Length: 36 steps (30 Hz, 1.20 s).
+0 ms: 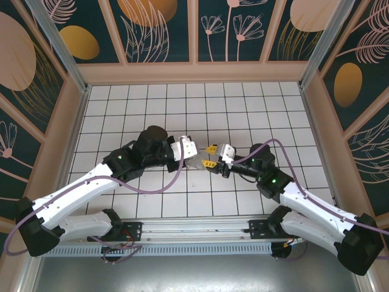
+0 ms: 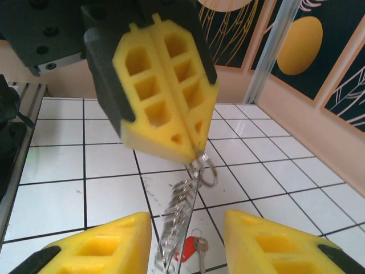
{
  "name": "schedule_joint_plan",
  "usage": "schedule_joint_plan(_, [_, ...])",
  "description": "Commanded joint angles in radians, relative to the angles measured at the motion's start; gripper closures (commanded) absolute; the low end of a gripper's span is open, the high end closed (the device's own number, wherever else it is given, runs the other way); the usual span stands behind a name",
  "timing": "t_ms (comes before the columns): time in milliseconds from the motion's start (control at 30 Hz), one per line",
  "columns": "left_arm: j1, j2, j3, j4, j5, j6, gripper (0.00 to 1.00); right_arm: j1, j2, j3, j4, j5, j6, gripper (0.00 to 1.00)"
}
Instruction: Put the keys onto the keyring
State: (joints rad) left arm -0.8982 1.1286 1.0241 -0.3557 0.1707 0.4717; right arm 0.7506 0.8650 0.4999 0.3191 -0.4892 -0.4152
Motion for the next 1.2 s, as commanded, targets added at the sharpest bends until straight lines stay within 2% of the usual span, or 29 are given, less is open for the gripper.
schedule_joint_plan(0, [-0.025,0.024,0.045,-0.07,-0.019,0.028,1.0,0.017,0.001,0.045,-0.045,0.014,-0.051,0.63])
schedule_joint_plan(1000, [-0.064,0.056,0.088,-0.124,0.065,0.025,1.0,0.038,0.038,0.065,-0.074,-0.047,-0.086,0.79])
schedule_joint_plan(1167, [-0.065,0.061,0.09,-0.118,0.069,0.021,1.0,0.04,0.04,0.066,-0.081,-0.055,-0.094,0.9])
